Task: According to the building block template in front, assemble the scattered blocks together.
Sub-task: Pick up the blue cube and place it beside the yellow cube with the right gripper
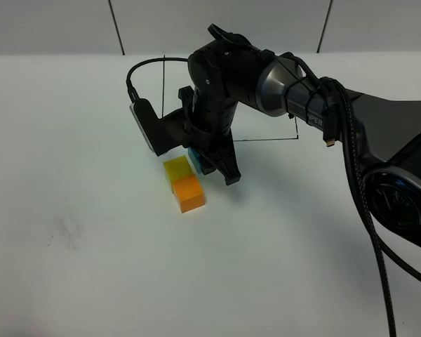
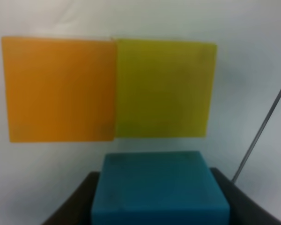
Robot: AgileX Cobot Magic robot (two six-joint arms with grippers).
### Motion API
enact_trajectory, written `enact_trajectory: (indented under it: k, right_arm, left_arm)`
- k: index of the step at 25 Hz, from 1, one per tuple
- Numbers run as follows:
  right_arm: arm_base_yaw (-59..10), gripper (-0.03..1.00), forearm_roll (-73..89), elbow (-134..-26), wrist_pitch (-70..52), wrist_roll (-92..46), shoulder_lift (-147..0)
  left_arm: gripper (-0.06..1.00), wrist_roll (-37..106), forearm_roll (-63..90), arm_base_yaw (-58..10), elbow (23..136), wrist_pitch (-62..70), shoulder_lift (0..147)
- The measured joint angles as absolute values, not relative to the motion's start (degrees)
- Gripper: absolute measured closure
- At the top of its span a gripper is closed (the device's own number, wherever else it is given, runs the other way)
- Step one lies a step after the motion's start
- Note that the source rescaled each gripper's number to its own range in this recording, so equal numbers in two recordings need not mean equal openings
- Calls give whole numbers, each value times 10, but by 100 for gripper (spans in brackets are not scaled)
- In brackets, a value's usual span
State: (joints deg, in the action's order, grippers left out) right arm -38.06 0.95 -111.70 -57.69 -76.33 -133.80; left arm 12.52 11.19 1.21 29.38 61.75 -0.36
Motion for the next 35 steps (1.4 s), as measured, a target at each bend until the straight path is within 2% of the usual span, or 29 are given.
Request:
enact_trajectory:
  k: [35]
  right_arm:
    - [-380,51,29,-1120,-562,-779,-1352]
  left_arm:
    - [94,125,112,12,294,617,-4]
